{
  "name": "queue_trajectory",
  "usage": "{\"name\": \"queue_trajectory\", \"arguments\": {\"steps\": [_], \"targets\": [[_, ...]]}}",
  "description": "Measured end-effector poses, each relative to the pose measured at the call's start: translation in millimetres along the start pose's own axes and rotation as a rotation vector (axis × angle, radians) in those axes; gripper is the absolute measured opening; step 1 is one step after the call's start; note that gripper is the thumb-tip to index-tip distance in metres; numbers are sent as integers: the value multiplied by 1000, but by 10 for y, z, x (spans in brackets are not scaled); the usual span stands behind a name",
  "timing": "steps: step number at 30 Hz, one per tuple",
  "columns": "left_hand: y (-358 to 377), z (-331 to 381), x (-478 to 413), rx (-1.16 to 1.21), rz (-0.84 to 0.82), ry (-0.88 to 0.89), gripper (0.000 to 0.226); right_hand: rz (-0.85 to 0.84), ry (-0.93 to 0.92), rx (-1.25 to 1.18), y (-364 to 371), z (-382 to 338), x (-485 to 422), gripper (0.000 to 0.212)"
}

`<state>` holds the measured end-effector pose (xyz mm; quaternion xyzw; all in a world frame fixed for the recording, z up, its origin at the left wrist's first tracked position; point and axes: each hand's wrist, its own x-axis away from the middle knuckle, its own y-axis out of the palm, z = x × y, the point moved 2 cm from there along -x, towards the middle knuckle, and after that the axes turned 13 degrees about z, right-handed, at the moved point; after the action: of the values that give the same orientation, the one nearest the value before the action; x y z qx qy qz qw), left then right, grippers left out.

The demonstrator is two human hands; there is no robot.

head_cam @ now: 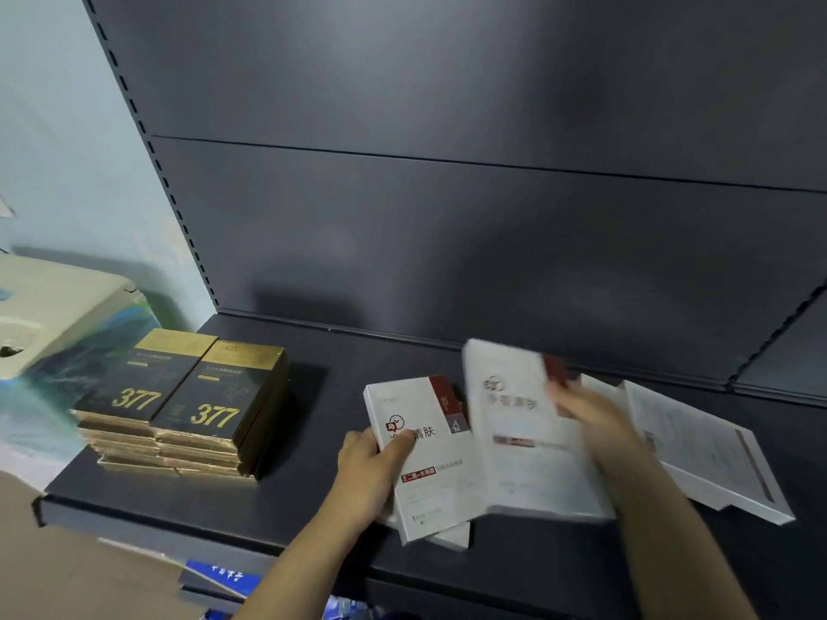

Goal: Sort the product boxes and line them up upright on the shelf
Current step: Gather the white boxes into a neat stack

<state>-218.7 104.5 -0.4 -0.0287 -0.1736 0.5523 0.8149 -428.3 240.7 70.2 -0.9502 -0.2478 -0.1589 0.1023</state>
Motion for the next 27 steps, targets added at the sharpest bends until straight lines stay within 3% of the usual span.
{"name": "queue_trajectory", "arguments": {"steps": [3,8,12,14,16,19,24,27], "targets": [[99,-465,-305,-56,46,23,53,-130,59,-20,394,251,113,20],[22,87,20,-63,181,-26,59,-52,-20,48,743,391,170,19],[63,200,103,-64,39,128,36,-207,-36,127,798,390,239,25],[66,140,82,25,0,124,42,-288,-27,90,769,379,253,25],[47,114,50,165,-33,83,59,-237,-91,106,632,358,193,30],[-15,105,-3,233,-31,62,64,-43,-333,539,283,283,-25,44],[-29,108,-31,282,0,21,53,-131,-395,1096,147,449,-194,110],[-24,91,-23,306,9,18,54,60,-449,1231,264,630,-209,107]]}}
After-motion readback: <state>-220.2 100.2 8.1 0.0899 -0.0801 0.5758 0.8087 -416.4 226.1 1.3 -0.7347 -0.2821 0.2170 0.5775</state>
